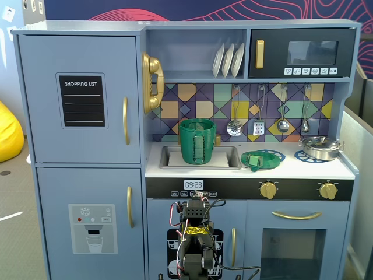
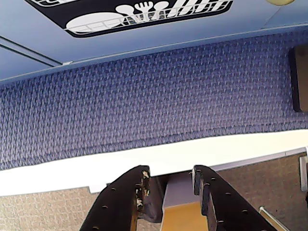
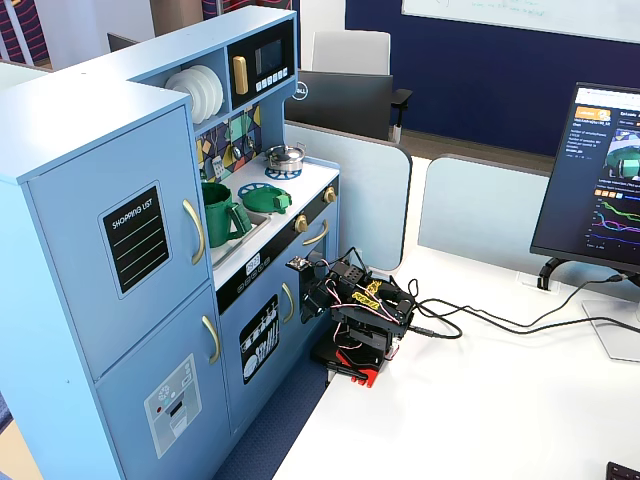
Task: Pick up the lid from the counter and put it on the green recipient
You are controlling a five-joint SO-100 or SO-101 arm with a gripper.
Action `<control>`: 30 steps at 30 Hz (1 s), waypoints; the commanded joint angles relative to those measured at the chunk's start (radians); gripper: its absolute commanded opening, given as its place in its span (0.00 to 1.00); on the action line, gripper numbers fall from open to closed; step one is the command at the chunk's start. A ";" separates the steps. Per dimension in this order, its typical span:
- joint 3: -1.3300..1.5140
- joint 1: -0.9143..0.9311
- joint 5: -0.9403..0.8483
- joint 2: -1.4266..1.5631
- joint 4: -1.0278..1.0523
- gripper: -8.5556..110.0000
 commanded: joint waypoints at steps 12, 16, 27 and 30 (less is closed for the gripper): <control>0.018 0.032 0.006 -0.009 0.170 0.07; -0.015 0.072 0.028 -0.017 0.049 0.07; -0.522 0.235 -0.106 -0.362 -0.805 0.07; -0.581 0.296 -0.176 -0.379 -0.891 0.11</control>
